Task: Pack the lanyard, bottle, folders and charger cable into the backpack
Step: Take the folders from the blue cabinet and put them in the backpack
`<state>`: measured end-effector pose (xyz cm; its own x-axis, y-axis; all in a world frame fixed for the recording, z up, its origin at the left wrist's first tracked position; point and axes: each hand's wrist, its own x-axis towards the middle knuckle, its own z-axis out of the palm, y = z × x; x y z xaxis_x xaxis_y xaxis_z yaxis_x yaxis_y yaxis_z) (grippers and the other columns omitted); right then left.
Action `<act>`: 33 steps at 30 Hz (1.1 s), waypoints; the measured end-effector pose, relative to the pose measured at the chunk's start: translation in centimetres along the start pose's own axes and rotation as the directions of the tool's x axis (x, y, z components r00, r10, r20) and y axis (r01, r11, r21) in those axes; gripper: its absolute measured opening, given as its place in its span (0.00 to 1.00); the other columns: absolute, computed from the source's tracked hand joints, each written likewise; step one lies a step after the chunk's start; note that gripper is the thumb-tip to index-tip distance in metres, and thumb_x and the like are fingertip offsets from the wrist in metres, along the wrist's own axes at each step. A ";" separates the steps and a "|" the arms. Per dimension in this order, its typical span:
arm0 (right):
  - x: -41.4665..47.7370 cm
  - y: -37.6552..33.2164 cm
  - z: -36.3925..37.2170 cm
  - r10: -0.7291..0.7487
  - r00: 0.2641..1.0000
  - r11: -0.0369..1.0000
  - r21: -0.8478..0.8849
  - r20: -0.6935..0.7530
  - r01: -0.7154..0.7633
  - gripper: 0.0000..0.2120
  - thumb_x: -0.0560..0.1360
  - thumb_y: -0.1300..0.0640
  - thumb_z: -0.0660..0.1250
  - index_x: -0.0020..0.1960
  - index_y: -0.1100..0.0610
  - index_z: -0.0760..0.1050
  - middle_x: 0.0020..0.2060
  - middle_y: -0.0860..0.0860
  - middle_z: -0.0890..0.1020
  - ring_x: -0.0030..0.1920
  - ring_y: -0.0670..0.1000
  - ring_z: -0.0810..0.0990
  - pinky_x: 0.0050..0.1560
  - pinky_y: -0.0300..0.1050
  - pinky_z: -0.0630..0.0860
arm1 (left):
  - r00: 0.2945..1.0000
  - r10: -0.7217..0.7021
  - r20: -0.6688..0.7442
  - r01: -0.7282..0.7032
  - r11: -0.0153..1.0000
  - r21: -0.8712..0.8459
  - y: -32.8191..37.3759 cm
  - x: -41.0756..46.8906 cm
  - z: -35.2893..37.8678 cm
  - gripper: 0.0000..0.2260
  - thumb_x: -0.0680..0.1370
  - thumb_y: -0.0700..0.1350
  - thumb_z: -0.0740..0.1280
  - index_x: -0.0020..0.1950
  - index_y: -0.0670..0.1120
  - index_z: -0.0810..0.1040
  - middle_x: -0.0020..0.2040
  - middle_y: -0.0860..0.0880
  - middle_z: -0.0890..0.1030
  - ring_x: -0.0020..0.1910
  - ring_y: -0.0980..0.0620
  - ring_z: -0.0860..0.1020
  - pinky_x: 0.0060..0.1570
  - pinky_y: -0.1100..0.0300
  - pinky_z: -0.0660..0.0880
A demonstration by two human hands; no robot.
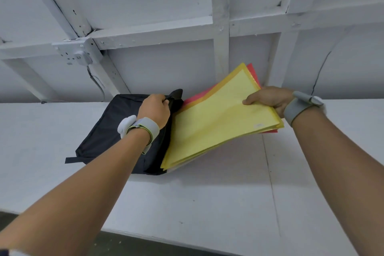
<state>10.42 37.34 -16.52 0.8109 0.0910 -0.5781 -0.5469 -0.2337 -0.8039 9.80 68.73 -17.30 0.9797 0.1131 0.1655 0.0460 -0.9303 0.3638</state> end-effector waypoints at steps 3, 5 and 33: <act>-0.1 -0.8 0.3 -0.027 0.999 0.997 0.069 0.018 0.025 0.11 0.77 0.61 0.67 0.59 0.60 0.74 0.45 0.57 0.83 0.40 0.56 0.83 0.32 0.47 0.82 | 1.000 0.006 0.000 -0.006 1.000 0.001 0.3 -0.2 -0.1 0.11 0.81 0.45 0.59 0.42 0.42 0.74 0.40 0.44 0.77 0.38 0.41 0.75 0.38 0.56 0.68; -0.2 -1.1 0.8 -0.032 0.999 0.998 0.055 0.014 0.031 0.08 0.77 0.60 0.68 0.56 0.59 0.74 0.44 0.56 0.83 0.39 0.56 0.83 0.32 0.45 0.80 | 1.000 0.027 -0.002 -0.027 1.000 0.009 0.6 -0.2 -0.1 0.11 0.82 0.45 0.59 0.44 0.41 0.76 0.41 0.43 0.77 0.39 0.41 0.76 0.38 0.56 0.70; 1.9 -0.6 6.4 -0.024 0.999 0.976 0.214 -0.025 0.029 0.17 0.76 0.64 0.68 0.64 0.63 0.71 0.51 0.58 0.82 0.46 0.58 0.83 0.38 0.51 0.80 | 0.993 0.117 0.034 -0.117 0.993 -0.021 1.1 -0.4 -0.8 0.11 0.82 0.45 0.59 0.48 0.42 0.77 0.43 0.44 0.79 0.40 0.42 0.76 0.39 0.56 0.69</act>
<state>11.01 43.84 -18.04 0.8287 0.0724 -0.5550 -0.5553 -0.0179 -0.8315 9.30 67.90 -16.27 0.9845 -0.0088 0.1754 -0.0727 -0.9296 0.3614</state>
